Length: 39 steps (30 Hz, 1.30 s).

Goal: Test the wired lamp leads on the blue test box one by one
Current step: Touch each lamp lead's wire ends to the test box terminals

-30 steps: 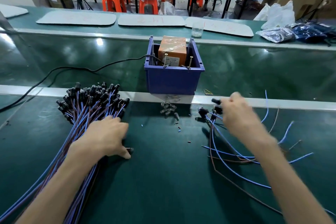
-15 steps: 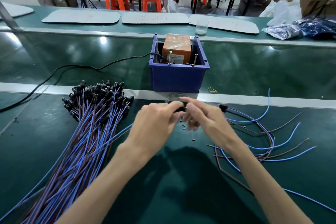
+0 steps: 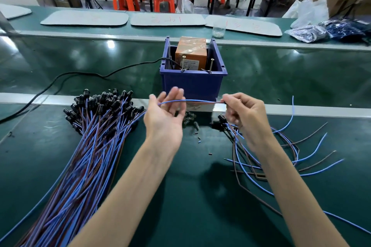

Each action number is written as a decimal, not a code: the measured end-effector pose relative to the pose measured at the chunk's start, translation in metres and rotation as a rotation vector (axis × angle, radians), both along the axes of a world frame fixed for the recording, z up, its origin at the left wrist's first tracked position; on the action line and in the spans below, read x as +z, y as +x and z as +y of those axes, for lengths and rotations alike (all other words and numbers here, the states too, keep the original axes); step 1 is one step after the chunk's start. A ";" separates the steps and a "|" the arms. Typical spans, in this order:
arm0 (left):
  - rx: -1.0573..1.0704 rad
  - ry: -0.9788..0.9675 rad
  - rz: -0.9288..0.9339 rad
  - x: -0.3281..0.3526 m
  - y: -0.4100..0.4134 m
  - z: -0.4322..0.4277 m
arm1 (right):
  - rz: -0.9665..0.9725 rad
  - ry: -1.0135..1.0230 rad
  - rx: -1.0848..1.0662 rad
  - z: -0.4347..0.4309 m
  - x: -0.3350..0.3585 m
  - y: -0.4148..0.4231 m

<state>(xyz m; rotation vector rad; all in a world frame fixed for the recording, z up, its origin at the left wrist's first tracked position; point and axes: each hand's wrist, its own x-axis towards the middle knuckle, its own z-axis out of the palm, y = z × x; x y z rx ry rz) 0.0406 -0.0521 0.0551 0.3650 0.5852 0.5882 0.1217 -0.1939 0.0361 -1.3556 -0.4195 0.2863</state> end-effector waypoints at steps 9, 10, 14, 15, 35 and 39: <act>0.224 0.064 0.143 0.009 0.006 0.015 | 0.652 0.661 -0.286 -0.016 0.001 0.032; 0.218 0.123 0.161 0.009 0.008 0.012 | 0.664 0.680 -0.226 -0.017 0.002 0.030; -0.013 0.720 0.371 -0.013 0.013 -0.002 | 0.381 0.345 -0.041 -0.017 0.010 0.021; -0.131 0.872 0.397 -0.021 0.013 -0.005 | 0.310 0.261 -0.013 -0.014 0.012 0.017; -0.436 1.323 0.061 -0.037 -0.011 -0.008 | -0.005 -0.067 0.064 0.016 0.010 -0.022; -0.477 1.463 0.125 -0.036 -0.013 0.003 | -0.027 -0.148 0.125 0.009 0.011 -0.018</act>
